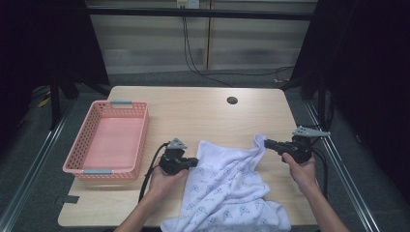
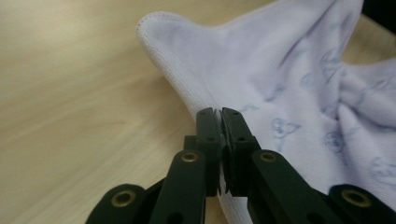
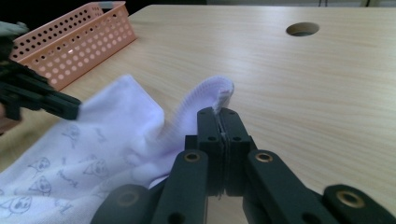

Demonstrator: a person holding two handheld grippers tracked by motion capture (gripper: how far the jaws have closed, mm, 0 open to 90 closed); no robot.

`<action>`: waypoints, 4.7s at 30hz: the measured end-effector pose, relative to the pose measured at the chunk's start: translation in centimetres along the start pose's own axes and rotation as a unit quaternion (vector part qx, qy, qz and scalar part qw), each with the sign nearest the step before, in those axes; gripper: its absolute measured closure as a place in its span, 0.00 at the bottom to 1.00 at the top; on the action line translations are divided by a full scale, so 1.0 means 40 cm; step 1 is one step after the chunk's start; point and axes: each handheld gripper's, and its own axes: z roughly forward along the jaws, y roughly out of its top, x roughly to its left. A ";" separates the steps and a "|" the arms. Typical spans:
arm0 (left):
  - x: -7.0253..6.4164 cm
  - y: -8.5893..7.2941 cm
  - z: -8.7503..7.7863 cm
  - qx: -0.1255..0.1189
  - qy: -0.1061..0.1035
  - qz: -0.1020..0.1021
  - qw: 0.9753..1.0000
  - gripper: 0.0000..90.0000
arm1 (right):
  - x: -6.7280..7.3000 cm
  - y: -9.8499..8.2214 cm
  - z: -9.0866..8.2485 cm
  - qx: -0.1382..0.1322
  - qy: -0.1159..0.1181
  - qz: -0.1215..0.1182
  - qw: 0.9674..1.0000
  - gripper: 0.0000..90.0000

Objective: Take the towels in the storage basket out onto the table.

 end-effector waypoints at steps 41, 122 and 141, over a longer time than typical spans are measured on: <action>-0.044 0.047 0.181 0.054 -0.049 0.037 0.997 0.79 | 0.017 -0.011 0.013 0.018 0.016 -0.013 1.000 0.99; -0.072 -0.106 -0.133 0.029 -0.058 0.032 0.997 0.68 | 0.145 -0.123 -0.060 0.134 0.099 -0.058 0.984 0.52; -0.126 -0.188 -0.108 0.107 -0.055 0.092 0.988 0.95 | 0.173 -0.196 -0.053 0.236 0.067 -0.131 0.961 0.94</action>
